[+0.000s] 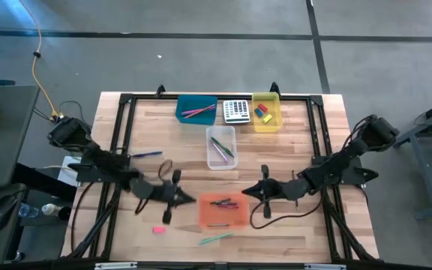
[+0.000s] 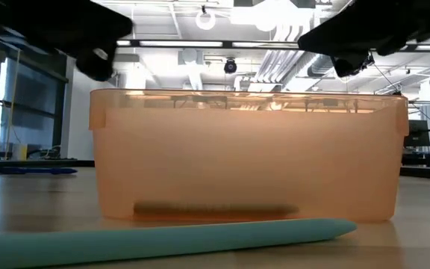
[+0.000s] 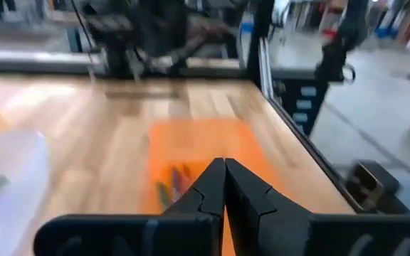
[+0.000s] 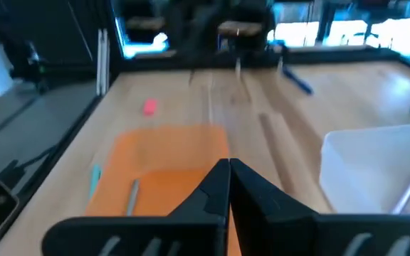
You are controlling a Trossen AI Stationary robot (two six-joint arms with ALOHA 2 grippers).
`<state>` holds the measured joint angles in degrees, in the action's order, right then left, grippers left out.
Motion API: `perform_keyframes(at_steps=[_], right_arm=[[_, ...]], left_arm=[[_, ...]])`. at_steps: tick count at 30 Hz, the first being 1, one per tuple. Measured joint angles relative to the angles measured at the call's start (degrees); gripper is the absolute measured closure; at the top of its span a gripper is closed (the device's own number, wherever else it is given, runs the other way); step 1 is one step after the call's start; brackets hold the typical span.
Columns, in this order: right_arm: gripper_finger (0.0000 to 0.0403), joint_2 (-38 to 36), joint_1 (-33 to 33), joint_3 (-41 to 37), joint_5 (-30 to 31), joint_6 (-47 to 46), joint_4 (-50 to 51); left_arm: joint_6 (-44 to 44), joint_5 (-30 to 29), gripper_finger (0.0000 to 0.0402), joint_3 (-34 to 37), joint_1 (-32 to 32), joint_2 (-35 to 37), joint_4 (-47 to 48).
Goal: Sort crayons/erasers/pens/pencils in bins
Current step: Put the light blue pen into the transparent bin
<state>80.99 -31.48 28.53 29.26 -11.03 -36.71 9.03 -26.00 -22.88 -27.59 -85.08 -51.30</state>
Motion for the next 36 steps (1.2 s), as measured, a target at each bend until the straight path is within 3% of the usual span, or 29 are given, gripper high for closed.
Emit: perform_keyframes(at_steps=[4,8,12,19,29,36], right_arm=[[0.0402,0.0,0.4,-4.4,1.5,4.8,-10.7],[0.0403,0.0,0.3,-5.5,2.3,6.3,-13.5],[0.0403,0.0,-0.6,-5.5,2.3,5.7,-13.8],[0.0403,0.0,-2.3,-4.4,2.5,7.3,-14.2],[0.0403,0.0,-5.8,-3.5,2.2,6.8,-13.7],[0.0403,0.0,-8.7,-3.5,2.6,7.0,-13.9]], left_arm=[[10.1,-5.7,0.0402,-9.4,-7.7,-0.2,21.0],[20.9,-8.4,0.0401,-19.6,-14.1,-5.8,39.0],[26.0,-8.3,0.0401,-27.5,-18.1,-14.6,41.3],[34.7,-14.7,0.0389,-36.4,-19.8,-25.9,44.3],[38.8,-16.2,0.031,-43.0,-19.3,-34.7,44.8],[40.3,-23.1,0.0289,-46.1,-19.0,-37.1,50.0]])
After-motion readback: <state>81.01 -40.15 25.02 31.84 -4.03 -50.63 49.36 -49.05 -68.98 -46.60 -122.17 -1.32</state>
